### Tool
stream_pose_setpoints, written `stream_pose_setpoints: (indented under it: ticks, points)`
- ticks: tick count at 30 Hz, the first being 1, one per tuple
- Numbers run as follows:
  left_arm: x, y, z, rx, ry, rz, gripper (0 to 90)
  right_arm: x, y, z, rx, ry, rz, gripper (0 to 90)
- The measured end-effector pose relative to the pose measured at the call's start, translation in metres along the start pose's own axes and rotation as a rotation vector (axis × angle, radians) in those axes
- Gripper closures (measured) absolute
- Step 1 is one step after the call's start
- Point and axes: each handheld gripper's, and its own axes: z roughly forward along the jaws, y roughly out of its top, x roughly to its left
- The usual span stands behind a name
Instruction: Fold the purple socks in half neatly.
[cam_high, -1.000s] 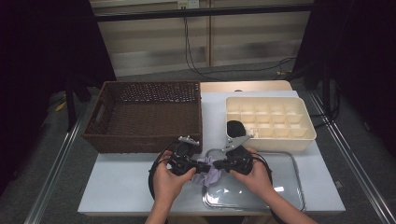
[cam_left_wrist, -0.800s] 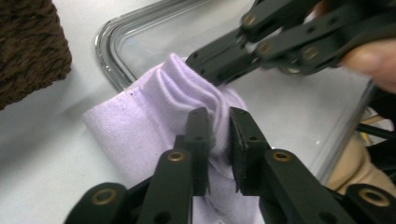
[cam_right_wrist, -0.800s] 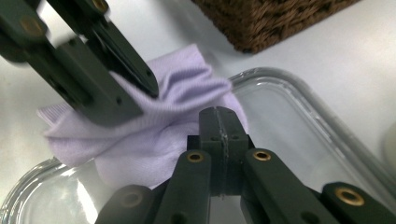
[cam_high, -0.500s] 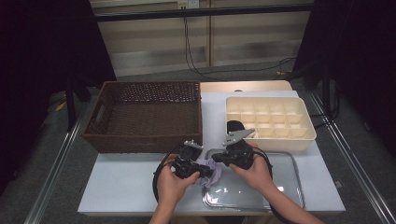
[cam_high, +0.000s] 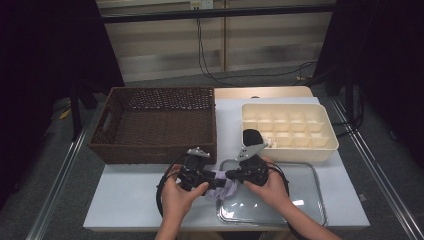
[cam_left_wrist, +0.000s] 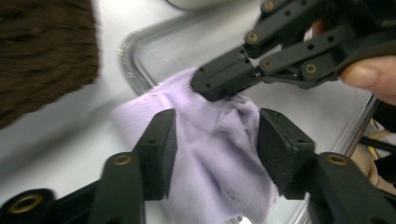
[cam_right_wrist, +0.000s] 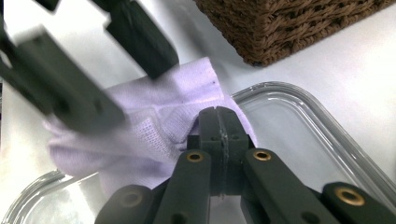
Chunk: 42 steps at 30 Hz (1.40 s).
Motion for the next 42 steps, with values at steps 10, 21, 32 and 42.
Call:
stream_pose_setpoints:
  ticks: [10,21,32,42]
  points:
    - [0.020,-0.017,-0.005,0.010,0.061,-0.068,45.0,0.000,-0.003,0.000,-0.011,-0.004,-0.011,90.0]
    - [0.019,-0.024,0.013,0.053,0.065,-0.072,53.8,0.001,-0.001,-0.007,-0.026,-0.027,-0.001,86.2]
    - [0.018,-0.024,0.013,0.060,0.079,-0.051,54.8,0.024,0.009,-0.004,-0.032,0.032,-0.074,86.0]
    - [0.019,-0.025,0.012,0.044,0.060,-0.096,52.7,0.020,-0.006,-0.004,-0.001,0.034,-0.064,90.0]
